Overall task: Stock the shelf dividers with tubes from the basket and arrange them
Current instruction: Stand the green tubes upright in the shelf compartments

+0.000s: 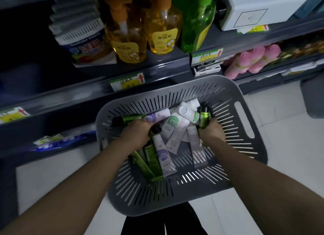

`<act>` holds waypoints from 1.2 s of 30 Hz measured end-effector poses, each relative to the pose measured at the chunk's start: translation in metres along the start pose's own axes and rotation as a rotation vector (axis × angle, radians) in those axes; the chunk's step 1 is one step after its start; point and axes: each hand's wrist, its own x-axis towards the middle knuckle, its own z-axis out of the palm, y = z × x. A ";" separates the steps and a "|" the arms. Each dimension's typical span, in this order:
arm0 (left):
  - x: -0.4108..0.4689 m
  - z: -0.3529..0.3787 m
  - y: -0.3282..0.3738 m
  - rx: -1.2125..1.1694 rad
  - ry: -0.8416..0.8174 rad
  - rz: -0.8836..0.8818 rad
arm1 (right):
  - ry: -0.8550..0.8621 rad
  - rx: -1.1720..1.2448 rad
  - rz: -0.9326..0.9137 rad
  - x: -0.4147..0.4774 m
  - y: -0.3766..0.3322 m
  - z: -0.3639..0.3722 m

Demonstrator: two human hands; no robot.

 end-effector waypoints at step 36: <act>-0.099 -0.143 0.005 -0.818 0.063 -0.199 | -0.490 0.701 -0.493 -0.111 -0.079 -0.099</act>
